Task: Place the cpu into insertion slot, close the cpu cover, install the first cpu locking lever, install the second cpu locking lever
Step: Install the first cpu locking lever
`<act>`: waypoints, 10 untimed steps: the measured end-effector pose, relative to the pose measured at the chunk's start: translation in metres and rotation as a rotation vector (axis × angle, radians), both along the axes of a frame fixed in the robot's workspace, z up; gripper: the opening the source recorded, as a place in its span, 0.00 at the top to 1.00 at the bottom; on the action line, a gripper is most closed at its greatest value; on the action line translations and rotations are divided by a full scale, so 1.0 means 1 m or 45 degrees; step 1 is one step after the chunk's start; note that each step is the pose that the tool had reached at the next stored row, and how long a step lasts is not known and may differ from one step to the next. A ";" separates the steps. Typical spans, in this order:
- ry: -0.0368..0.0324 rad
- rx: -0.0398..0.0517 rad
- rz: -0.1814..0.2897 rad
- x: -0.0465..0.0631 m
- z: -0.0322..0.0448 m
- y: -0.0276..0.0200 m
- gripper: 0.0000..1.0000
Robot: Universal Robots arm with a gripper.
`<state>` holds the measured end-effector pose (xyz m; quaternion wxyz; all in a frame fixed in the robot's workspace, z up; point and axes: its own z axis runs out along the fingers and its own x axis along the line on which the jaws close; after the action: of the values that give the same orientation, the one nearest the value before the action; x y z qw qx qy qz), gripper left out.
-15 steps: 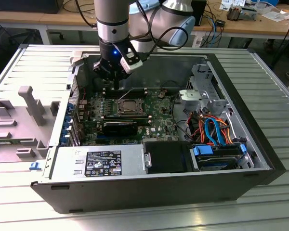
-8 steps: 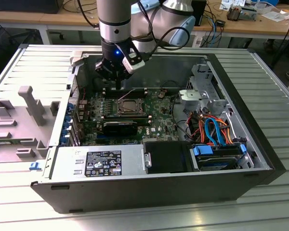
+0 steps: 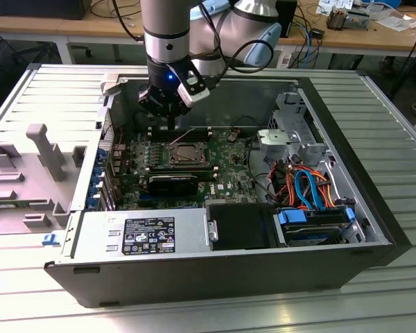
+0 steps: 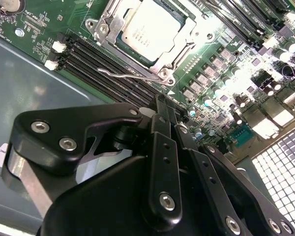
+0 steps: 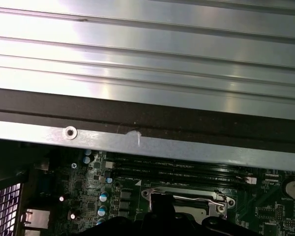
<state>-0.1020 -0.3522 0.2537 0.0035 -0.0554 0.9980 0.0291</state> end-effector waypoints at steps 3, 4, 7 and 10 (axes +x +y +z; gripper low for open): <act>0.0001 0.000 0.001 0.000 -0.0010 0.0000 0.89; 0.0001 0.000 0.002 0.000 -0.0015 0.0000 0.89; -0.0001 0.000 0.002 0.000 -0.0027 0.0000 0.89; 0.0000 0.000 0.002 0.000 -0.0041 0.0000 0.89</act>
<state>-0.1020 -0.3522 0.2497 0.0035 -0.0562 0.9980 0.0291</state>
